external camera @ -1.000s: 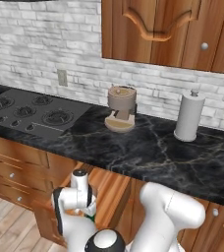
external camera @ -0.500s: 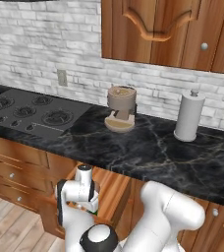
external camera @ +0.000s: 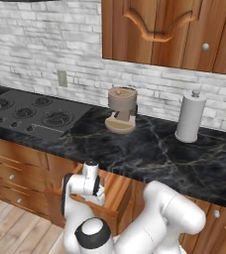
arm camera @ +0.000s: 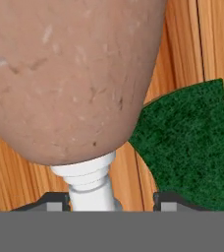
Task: Restock the sink supplies by placing the sponge and soap dispenser on the counter and next to the sink. Make sure the soap dispenser is upright.
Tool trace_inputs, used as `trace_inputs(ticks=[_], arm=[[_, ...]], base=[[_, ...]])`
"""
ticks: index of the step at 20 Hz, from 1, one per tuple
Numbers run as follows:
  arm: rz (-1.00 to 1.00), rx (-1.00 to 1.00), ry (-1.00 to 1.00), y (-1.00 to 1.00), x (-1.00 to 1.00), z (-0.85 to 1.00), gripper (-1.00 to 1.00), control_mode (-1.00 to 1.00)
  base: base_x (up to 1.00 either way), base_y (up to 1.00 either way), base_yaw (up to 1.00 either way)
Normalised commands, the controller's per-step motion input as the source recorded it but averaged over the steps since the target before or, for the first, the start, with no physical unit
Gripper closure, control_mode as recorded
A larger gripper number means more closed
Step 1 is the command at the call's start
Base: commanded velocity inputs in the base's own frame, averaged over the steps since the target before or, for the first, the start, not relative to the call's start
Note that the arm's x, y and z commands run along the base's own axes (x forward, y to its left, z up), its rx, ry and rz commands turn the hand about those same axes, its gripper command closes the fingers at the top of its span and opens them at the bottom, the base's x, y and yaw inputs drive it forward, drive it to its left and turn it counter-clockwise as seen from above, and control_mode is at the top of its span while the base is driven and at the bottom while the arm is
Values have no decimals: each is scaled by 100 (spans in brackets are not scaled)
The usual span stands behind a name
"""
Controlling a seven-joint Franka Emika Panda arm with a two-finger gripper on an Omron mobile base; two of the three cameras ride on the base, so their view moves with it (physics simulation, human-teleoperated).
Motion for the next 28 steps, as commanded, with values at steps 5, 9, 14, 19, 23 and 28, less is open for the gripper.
trace_inputs(ticks=[5, 9, 14, 19, 23, 28], arm=[[-1, -6, -2, 11, -5, -13, 100, -100], [-5, 0, -1, 27, -56, -1, 100, -100], [-7, 0, 0, 33, -96, 1, 100, -100], [-4, -2, -14, 26, -95, 65, 100, -100], [0, -6, -20, 32, -64, 100, 100, -100], [-3, 0, -7, 25, -46, 100, 100, -100]], base=[[0, 0, 0], [0, 0, 0], [0, 0, 0], [0, 0, 0], [0, 0, 0], [0, 0, 0]])
